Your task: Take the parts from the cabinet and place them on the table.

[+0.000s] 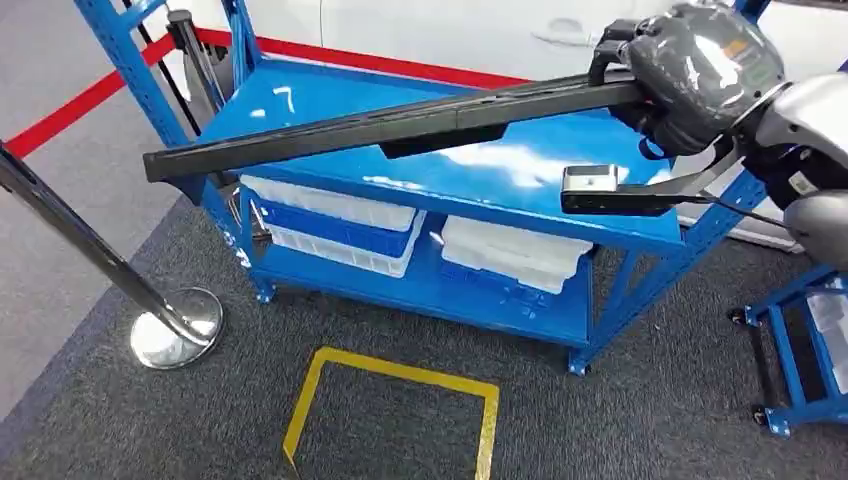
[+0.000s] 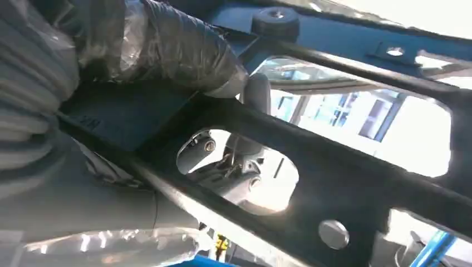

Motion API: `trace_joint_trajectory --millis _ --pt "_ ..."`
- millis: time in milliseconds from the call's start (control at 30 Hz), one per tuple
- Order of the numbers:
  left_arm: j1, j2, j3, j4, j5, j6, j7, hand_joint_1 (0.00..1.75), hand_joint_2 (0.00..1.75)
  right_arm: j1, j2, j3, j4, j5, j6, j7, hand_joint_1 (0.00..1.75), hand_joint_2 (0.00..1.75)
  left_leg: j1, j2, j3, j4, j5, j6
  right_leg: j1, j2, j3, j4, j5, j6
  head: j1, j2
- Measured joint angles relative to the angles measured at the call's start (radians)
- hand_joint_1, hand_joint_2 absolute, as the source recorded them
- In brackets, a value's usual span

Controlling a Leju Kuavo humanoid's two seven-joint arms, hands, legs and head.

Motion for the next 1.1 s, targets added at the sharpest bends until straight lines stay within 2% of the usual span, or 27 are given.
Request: trace_joint_trajectory --millis 33,67,100,133,167,200,233,267,367,400,467,500,533,567,600,667,700,733,767,833,867,900,967,1000,1033,1067,1100 --pt "0.0 0.0 0.0 0.0 0.0 0.001 0.0 0.0 1.75 0.0 0.0 0.006 0.0 0.0 0.0 0.0 1.75 1.75 -0.002 0.001 -0.018 0.002 0.013 0.0 0.0 0.0 -0.009 0.072 -0.025 0.004 0.0 0.0" --pt "0.0 0.0 0.0 0.0 0.0 0.001 0.002 0.0 1.75 0.0 0.0 0.011 0.0 -0.001 -0.001 0.002 1.75 1.75 -0.002 0.002 -0.037 0.006 0.024 -0.001 0.0 0.0 -0.005 0.113 -0.009 0.006 -0.001 0.0" --pt "0.0 0.0 0.0 0.0 0.0 0.002 0.003 0.0 1.75 0.0 0.0 0.013 0.0 -0.002 -0.002 0.003 1.75 1.75 -0.002 0.003 -0.058 0.014 0.035 -0.003 0.0 0.001 0.014 0.117 0.032 0.007 0.0 0.0" --pt "0.0 0.0 0.0 0.0 -0.001 0.002 0.003 0.0 1.75 0.0 0.0 0.015 0.001 -0.003 -0.002 0.004 1.75 1.75 -0.002 0.003 -0.078 0.022 0.043 -0.004 0.0 0.001 0.049 0.087 0.073 0.008 0.0 0.0" --pt "0.0 0.0 0.0 0.0 -0.001 0.003 0.003 0.0 1.75 0.0 0.0 0.016 0.001 -0.003 -0.003 0.006 1.75 1.75 -0.001 0.003 -0.096 0.031 0.051 -0.007 -0.001 0.001 0.104 0.026 0.1 0.007 0.0 0.0" --pt "0.0 0.0 0.0 0.0 -0.002 0.004 0.003 0.0 1.75 0.0 0.0 0.016 0.001 -0.005 -0.003 0.006 1.75 1.75 -0.001 0.003 -0.109 0.04 0.057 -0.011 -0.001 0.0 0.166 -0.055 0.084 0.005 0.0 0.0" --pt "-0.001 0.0 0.0 0.0 -0.003 0.005 0.003 0.0 1.75 0.0 0.001 0.016 0.002 -0.005 -0.004 0.006 1.75 1.75 -0.005 0.002 -0.121 0.046 0.063 -0.018 0.007 0.001 0.22 -0.143 0.03 0.002 0.0 0.0" --pt "0.001 -0.002 0.0 0.0 -0.003 0.005 0.003 0.0 1.75 0.002 0.001 0.016 0.002 -0.006 -0.005 0.007 1.75 1.75 -0.004 0.002 -0.121 0.046 0.072 -0.024 0.01 0.003 0.231 -0.166 0.018 -0.008 -0.001 0.0" --pt "0.003 -0.002 0.0 0.0 -0.004 0.006 0.003 0.0 1.75 0.0 0.001 0.018 0.005 -0.008 -0.007 0.01 1.75 1.75 -0.009 -0.001 -0.127 0.033 0.104 -0.042 0.012 0.001 0.205 -0.172 0.044 -0.028 0.0 0.0" --pt "0.001 -0.002 0.0 0.0 -0.006 0.006 0.002 0.0 1.75 -0.002 0.002 0.022 0.008 -0.009 -0.008 0.01 1.75 1.75 -0.001 -0.005 -0.134 0.045 0.077 -0.047 0.004 -0.005 0.202 -0.177 0.061 -0.036 0.0 0.0" --pt "0.0 -0.002 0.0 0.0 -0.009 0.007 0.0 0.0 1.75 -0.001 0.003 0.023 0.008 -0.01 -0.01 0.01 1.75 1.75 0.001 -0.006 -0.167 0.139 -0.049 -0.061 0.002 -0.005 0.173 -0.179 0.086 -0.052 -0.002 0.0" --pt "0.0 -0.002 0.0 0.0 -0.01 0.007 -0.002 0.0 1.75 0.0 0.003 0.023 0.008 -0.01 -0.012 0.011 1.75 1.75 0.002 -0.005 -0.182 0.214 -0.104 -0.066 0.002 -0.005 0.158 -0.178 0.098 -0.052 -0.002 0.0" --pt "-0.002 -0.001 0.0 0.0 -0.01 0.008 -0.003 0.0 1.75 0.001 0.003 0.024 0.008 -0.01 -0.012 0.011 1.75 1.75 0.003 -0.005 -0.192 0.283 -0.134 -0.07 0.003 -0.005 0.142 -0.177 0.11 -0.051 -0.002 0.0" --pt "-0.002 -0.001 0.0 0.0 -0.01 0.008 -0.003 0.0 1.75 0.003 0.003 0.024 0.008 -0.011 -0.012 0.012 1.75 1.75 0.005 -0.005 -0.191 0.331 -0.131 -0.073 0.003 -0.005 0.125 -0.176 0.123 -0.051 -0.002 0.0" --pt "-0.002 -0.001 0.0 0.0 -0.01 0.01 -0.003 0.0 1.75 0.004 0.003 0.025 0.008 -0.01 -0.012 0.013 1.75 1.75 0.006 -0.005 -0.172 0.339 -0.097 -0.075 0.002 -0.005 0.107 -0.174 0.136 -0.049 -0.002 0.0" --pt "-0.002 0.0 0.0 0.0 -0.011 0.01 -0.003 0.0 1.75 0.005 0.003 0.025 0.008 -0.01 -0.013 0.013 1.75 1.75 0.008 -0.005 -0.089 0.255 -0.028 -0.073 0.0 -0.002 0.078 -0.171 0.155 -0.041 -0.002 0.0" --pt "-0.003 0.0 0.0 0.0 -0.011 0.01 -0.003 0.0 1.75 0.005 0.003 0.025 0.008 -0.011 -0.013 0.013 1.75 1.75 0.009 -0.006 -0.021 0.169 -0.024 -0.07 0.0 -0.001 0.069 -0.168 0.164 -0.035 -0.002 0.0" --pt "-0.003 0.0 0.0 0.0 -0.011 0.01 -0.003 0.0 1.75 0.005 0.003 0.024 0.008 -0.011 -0.014 0.013 1.75 1.75 0.007 -0.009 0.051 0.075 -0.064 -0.066 0.003 0.0 0.062 -0.165 0.171 -0.028 -0.002 0.0" --pt "-0.003 -0.001 0.0 0.0 -0.011 0.011 -0.003 0.0 1.75 0.005 0.0 0.024 0.008 -0.011 -0.014 0.014 1.75 1.75 0.004 -0.013 0.079 0.01 -0.085 -0.058 0.003 -0.002 0.06 -0.163 0.179 -0.021 0.0 0.0" --pt "-0.002 -0.001 0.0 0.0 -0.012 0.012 -0.003 0.0 1.75 0.007 0.001 0.024 0.008 -0.011 -0.019 0.015 1.75 1.75 -0.001 -0.016 0.062 0.02 -0.069 -0.049 0.002 -0.005 0.059 -0.179 0.205 -0.01 -0.001 0.0" --pt "-0.001 -0.002 0.0 0.0 -0.012 0.013 -0.003 0.0 1.75 0.008 0.001 0.024 0.009 -0.011 -0.019 0.016 1.75 1.75 -0.001 -0.016 0.045 0.013 -0.056 -0.039 0.003 -0.005 0.057 -0.185 0.219 -0.002 0.0 0.0" --pt "-0.001 -0.004 0.0 0.0 -0.012 0.013 -0.003 0.0 1.75 0.01 -0.001 0.024 0.01 -0.011 -0.02 0.018 1.75 1.75 0.009 -0.009 0.047 0.006 -0.039 -0.026 -0.003 -0.002 0.047 -0.18 0.208 0.001 0.0 0.0" --pt "-0.001 -0.003 0.0 0.0 -0.012 0.013 -0.003 0.0 1.75 0.011 -0.001 0.024 0.01 -0.011 -0.021 0.02 1.75 1.75 0.004 -0.006 0.015 0.006 -0.014 -0.005 -0.001 0.002 0.018 -0.1 0.088 0.005 0.002 0.0" --pt "0.0 -0.003 0.0 0.0 -0.012 0.016 -0.003 0.0 1.75 0.016 -0.002 0.024 0.01 -0.011 -0.022 0.021 1.75 1.75 0.002 -0.004 -0.001 0.006 -0.002 -0.004 0.0 0.004 0.002 -0.024 0.025 0.008 0.002 0.0" --pt "0.0 -0.003 0.0 0.0 -0.012 0.016 -0.002 0.0 1.75 0.023 -0.002 0.024 0.01 -0.011 -0.024 0.022 1.75 1.75 -0.001 -0.003 -0.016 0.007 0.009 -0.003 0.0 0.004 -0.011 0.053 -0.015 0.009 0.002 0.0" --pt "0.0 -0.003 0.0 0.0 -0.012 0.016 -0.001 0.0 1.75 0.032 -0.002 0.024 0.01 -0.01 -0.027 0.024 1.75 1.75 -0.003 -0.002 -0.032 0.009 0.021 -0.003 0.0 0.004 -0.014 0.111 -0.021 0.01 0.002 0.0" --pt "-0.001 -0.003 0.0 0.0 -0.012 0.016 0.002 0.0 1.75 0.039 -0.002 0.024 0.01 -0.008 -0.031 0.026 1.75 1.75 -0.005 -0.002 -0.047 0.013 0.03 -0.003 0.001 0.004 -0.002 0.129 0.003 0.008 0.002 0.0"
